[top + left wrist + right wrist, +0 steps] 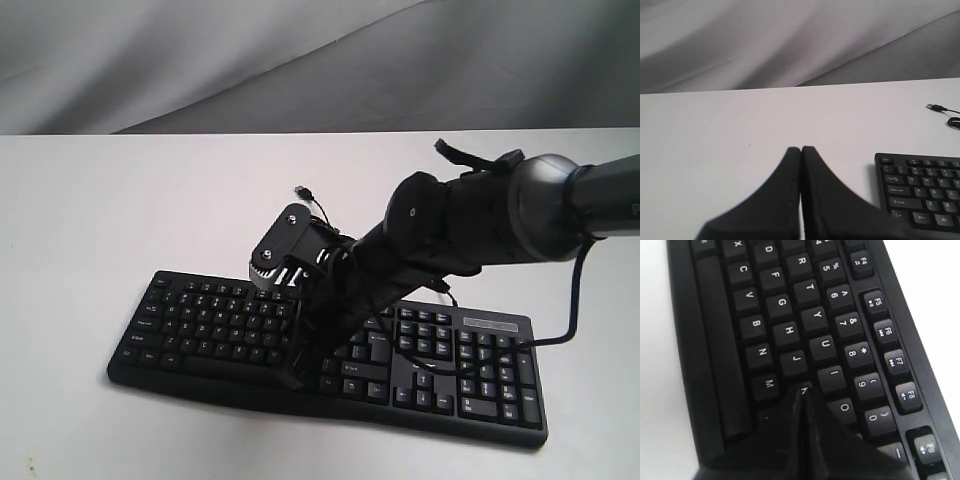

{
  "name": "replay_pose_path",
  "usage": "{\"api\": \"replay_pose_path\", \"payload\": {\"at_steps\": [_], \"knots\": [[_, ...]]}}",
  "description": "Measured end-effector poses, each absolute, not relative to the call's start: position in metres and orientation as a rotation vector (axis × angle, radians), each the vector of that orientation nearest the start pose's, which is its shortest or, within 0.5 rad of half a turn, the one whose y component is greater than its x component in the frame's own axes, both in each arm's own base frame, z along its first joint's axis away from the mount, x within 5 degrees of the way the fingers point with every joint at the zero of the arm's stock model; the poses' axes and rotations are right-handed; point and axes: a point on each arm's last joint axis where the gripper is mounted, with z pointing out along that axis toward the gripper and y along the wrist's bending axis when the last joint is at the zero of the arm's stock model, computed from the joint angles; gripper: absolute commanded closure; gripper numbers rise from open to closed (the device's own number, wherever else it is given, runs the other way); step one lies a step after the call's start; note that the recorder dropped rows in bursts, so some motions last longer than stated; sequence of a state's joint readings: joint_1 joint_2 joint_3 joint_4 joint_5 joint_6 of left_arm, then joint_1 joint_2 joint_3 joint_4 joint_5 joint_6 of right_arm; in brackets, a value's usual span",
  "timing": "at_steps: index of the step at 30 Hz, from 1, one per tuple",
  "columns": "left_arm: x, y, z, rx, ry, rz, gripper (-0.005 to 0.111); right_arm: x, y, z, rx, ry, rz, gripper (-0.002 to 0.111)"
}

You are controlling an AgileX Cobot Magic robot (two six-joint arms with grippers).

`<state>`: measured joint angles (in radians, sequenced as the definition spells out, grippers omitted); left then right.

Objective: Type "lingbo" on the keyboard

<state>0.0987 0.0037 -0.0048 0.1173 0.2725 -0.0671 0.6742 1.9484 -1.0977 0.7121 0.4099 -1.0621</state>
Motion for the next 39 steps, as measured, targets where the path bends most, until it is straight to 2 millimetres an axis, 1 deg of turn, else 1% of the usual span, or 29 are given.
{"api": "replay_pose_path", "payload": {"at_steps": [2, 39], "knots": [[0.0545, 0.0083, 0.1901, -0.069, 1.754, 0.133, 0.106, 0.2803, 0.2543, 0.1331, -1.433, 2.252, 0.440, 0.108], [0.0545, 0.0083, 0.1901, -0.069, 1.754, 0.133, 0.106, 0.2806, 0.2525, 0.1308, -1.492, 2.229, 0.399, 0.108]]}}
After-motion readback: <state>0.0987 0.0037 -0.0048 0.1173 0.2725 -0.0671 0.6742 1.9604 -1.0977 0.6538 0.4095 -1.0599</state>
